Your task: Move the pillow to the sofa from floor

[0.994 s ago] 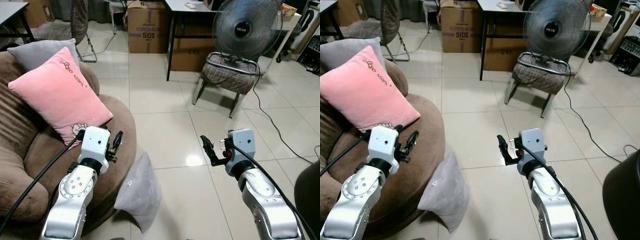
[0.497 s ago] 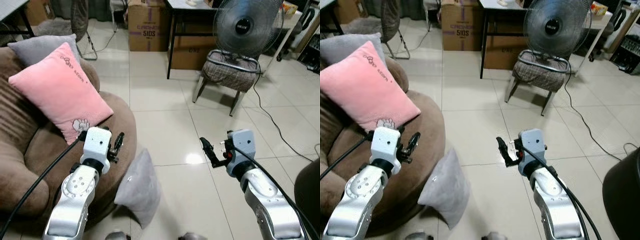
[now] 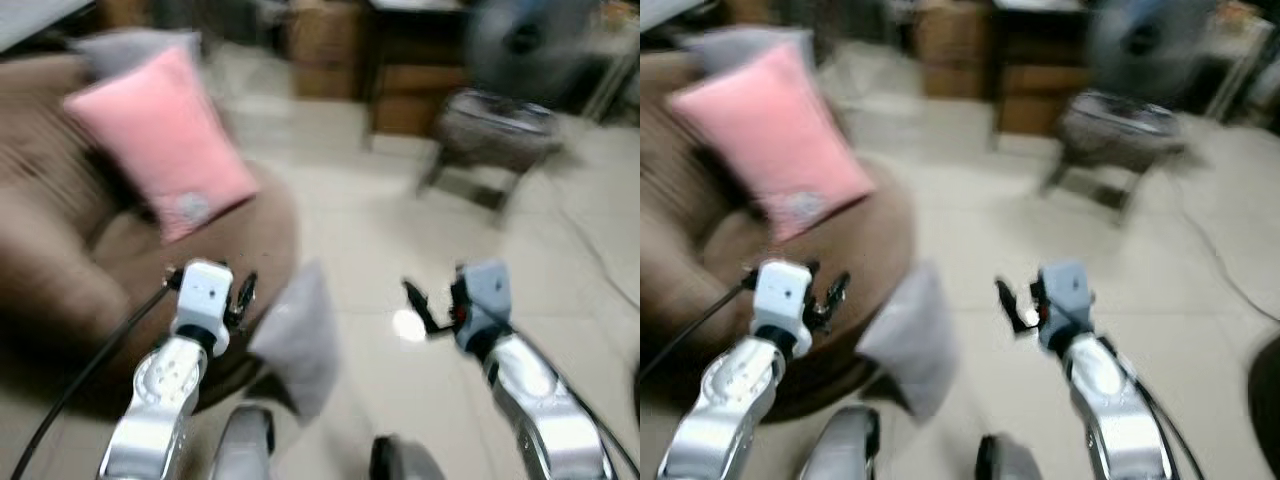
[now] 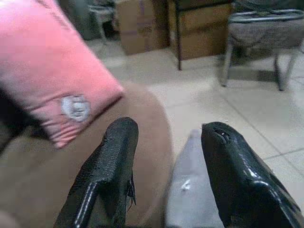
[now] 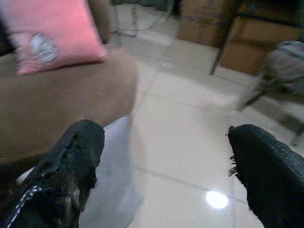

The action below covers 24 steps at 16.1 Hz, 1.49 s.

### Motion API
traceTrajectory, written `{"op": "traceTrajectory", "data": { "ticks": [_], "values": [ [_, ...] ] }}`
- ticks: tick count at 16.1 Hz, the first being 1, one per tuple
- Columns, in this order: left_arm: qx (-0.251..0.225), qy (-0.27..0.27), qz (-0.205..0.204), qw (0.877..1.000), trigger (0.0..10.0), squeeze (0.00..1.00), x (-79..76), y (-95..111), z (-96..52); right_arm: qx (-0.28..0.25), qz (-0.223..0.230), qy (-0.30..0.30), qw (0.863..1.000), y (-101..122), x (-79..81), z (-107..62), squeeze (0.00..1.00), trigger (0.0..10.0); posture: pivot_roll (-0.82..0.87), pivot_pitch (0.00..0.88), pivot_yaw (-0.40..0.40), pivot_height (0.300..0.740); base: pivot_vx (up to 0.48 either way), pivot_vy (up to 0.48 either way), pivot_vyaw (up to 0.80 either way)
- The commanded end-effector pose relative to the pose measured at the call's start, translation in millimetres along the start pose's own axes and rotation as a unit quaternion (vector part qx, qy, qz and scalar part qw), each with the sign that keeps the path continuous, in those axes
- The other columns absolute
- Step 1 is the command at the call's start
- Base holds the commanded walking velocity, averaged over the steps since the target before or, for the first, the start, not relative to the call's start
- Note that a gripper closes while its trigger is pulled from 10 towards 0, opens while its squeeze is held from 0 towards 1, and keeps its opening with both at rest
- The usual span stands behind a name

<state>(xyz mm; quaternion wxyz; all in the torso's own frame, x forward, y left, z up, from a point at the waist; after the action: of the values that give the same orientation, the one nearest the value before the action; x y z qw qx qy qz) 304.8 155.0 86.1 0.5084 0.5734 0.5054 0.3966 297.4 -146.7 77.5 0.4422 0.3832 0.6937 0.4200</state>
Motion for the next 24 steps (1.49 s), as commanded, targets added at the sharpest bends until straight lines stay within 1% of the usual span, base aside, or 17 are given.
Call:
{"op": "traceTrajectory", "data": {
  "ticks": [1, 3, 11, 13, 15, 17, 24],
  "values": [
    [-0.018, -0.007, 0.006, 1.000, 10.0, 0.00, -2.7, 11.7, 3.2, -0.008, -0.004, -0.010, 1.000, 5.9, -5.4, -0.8, 0.00, 10.0, 0.02, 0.000, -0.063, 0.640, 0.000, 0.000, 0.00],
    [-0.022, -0.011, 0.001, 1.000, 10.0, 0.00, -4.2, 12.5, 3.5, -0.007, -0.003, -0.009, 1.000, 5.8, -3.5, -1.0, 0.00, 10.0, 0.02, 0.000, -0.063, 0.640, 0.126, 0.000, 0.00],
    [-0.024, -0.008, 0.000, 1.000, 10.0, 0.00, -2.7, 13.5, 3.8, -0.007, 0.000, -0.007, 1.000, 6.3, -0.9, 0.5, 0.00, 10.0, 0.02, 0.000, -0.069, 0.640, 0.300, 0.000, 0.00],
    [-0.024, -0.010, 0.001, 1.000, 10.0, 0.00, -2.3, 13.5, 4.1, -0.002, 0.007, -0.004, 1.000, 4.3, 1.7, 1.4, 0.00, 10.0, 0.03, 0.000, -0.069, 0.640, 0.313, 0.000, -0.64],
    [-0.024, -0.012, 0.002, 1.000, 10.0, 0.00, -3.1, 13.8, 4.9, 0.000, 0.002, -0.005, 1.000, 3.4, 1.4, 1.5, 0.00, 10.0, 0.02, 0.000, -0.065, 0.640, 0.313, 0.000, -0.68],
    [-0.025, -0.013, 0.003, 1.000, 10.0, 0.00, -4.2, 14.7, 6.2, -0.002, -0.002, -0.008, 1.000, 3.9, -0.7, 1.5, 0.00, 10.0, 0.02, 0.000, -0.065, 0.640, 0.315, 0.000, 0.00],
    [-0.027, -0.012, 0.008, 1.000, 10.0, 0.00, -3.5, 15.6, 7.2, -0.008, -0.005, -0.003, 1.000, 5.5, -0.1, 3.0, 0.00, 10.0, 0.03, 0.000, -0.068, 0.640, 0.313, 0.000, 0.00]
  ]
}}
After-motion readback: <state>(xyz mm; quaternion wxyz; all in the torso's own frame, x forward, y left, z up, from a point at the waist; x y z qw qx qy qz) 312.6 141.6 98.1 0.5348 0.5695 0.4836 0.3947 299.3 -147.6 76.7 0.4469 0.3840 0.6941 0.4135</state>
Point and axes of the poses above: a point about 5 cm out from each wrist's last joint towards the gripper, its own z axis pointing out of the wrist towards the gripper, its own y axis along the axis of the wrist's last joint, x = y × z, the point moved 6 cm from there along z, pointing out of the wrist towards the gripper, and after that the axes turned 14 degrees about -z, right-handed, at the moved point
